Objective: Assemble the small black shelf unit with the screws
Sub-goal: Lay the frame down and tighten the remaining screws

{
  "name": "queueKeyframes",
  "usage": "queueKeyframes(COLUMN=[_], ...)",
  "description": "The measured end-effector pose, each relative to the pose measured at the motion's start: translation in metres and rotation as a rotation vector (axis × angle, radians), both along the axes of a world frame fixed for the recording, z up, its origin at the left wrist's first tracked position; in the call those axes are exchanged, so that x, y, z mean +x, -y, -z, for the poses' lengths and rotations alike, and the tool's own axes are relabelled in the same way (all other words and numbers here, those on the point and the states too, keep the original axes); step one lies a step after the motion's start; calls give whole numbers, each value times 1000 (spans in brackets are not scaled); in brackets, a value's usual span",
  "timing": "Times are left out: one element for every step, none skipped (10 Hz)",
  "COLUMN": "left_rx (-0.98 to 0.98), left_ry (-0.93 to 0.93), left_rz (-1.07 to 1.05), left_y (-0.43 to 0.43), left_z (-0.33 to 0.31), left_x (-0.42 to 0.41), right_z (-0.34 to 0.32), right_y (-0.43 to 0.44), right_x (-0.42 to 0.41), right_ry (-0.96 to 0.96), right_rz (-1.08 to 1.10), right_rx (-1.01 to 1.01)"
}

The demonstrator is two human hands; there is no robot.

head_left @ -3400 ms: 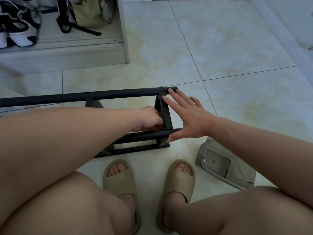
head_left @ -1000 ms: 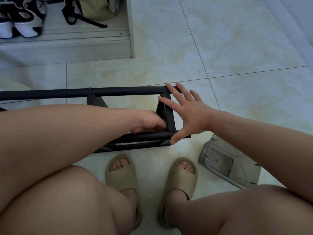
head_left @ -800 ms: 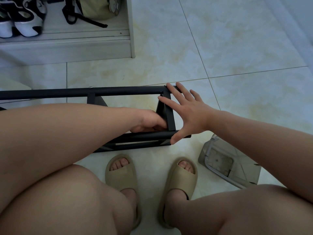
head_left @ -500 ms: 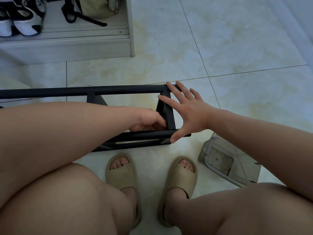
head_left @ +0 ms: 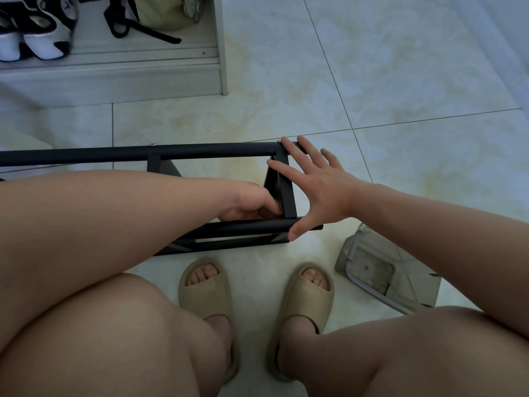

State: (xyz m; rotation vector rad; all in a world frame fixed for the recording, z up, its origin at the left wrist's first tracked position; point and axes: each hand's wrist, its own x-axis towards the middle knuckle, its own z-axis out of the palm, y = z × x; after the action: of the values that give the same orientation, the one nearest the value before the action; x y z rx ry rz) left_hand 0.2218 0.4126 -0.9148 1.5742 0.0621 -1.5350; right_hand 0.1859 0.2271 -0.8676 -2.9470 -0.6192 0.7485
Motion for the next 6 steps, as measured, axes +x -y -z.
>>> queueKeyframes(left_rx=[8,6,-19,-57,-41,-18], left_ry=[55,97,61,18,-9,35], left_rz=[-4,12,5,12,27,-3], left_y=[1,2,0,-2,-1,0], left_z=[1,3,4,4,1,1], left_x=[0,-1,0,1,0,0], right_z=[0,0,0,0,0,-1], right_y=[0,0,0,0,-1,-1], right_x=[-1,-1,0,0,0,-1], right_ry=[1,4,1,-3,-4,1], right_rz=[0,-1,2,4,5,2], right_rx=[2,1,2,4,1,0])
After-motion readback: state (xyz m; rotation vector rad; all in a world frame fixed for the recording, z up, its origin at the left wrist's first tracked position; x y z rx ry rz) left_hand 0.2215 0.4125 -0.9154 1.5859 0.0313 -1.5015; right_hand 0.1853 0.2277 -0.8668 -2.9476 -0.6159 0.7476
